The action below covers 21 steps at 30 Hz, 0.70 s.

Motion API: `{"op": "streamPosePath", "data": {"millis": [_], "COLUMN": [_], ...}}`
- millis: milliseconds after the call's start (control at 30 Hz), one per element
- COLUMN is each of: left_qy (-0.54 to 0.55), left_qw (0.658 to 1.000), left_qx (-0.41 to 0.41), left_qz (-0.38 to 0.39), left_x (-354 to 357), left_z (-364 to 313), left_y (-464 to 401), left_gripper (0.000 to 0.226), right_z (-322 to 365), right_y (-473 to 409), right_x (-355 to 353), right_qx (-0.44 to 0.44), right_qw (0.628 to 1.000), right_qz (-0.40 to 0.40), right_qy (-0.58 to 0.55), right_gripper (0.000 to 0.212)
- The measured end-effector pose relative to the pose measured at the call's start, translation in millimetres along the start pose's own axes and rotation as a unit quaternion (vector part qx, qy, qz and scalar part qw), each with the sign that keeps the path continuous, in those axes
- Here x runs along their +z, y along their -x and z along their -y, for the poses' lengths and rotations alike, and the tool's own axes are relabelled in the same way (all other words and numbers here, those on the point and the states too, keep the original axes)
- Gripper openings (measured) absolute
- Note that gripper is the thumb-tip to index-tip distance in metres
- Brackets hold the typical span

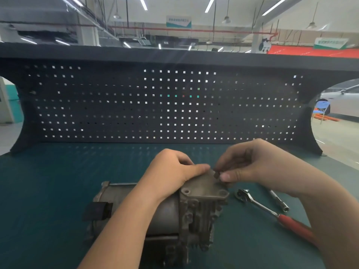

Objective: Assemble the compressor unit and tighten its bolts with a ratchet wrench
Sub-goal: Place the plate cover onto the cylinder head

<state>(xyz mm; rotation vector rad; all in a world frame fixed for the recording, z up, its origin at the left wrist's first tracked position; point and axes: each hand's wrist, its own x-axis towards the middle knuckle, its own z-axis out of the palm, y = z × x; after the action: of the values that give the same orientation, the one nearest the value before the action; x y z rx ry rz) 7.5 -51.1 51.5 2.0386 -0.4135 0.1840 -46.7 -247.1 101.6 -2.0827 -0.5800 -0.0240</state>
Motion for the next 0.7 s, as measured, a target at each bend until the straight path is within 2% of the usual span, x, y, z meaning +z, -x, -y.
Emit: {"op": "streamPosePath", "data": {"millis": [200, 367, 533, 700], "left_qy": [0.005, 0.005, -0.065, -0.093], "left_qw": [0.999, 1.0, 0.998, 0.995], "left_qx": [-0.011, 0.006, 0.02, 0.029], "left_qz": [-0.047, -0.02, -0.015, -0.017], "left_x": [-3.7, -4.7, -4.7, -5.1], "left_z": [3.1, 0.2, -1.7, -0.8], "left_y": [-1.8, -0.4, 0.7, 1.0], "left_gripper": [0.035, 0.035, 0.043, 0.046], "right_z": [-1.5, -1.1, -1.4, -5.5], "right_y": [3.6, 3.7, 3.0, 0.8], "right_x": [-8.3, -5.0, -2.5, 0.1], "right_qx": [-0.004, -0.01, -0.014, -0.005], "right_qw": [1.0, 1.0, 0.999, 0.998], "right_qz": [0.019, 0.02, 0.039, 0.059], "right_qy": [0.022, 0.016, 0.0, 0.039], "right_gripper": [0.016, 0.015, 0.014, 0.014]}}
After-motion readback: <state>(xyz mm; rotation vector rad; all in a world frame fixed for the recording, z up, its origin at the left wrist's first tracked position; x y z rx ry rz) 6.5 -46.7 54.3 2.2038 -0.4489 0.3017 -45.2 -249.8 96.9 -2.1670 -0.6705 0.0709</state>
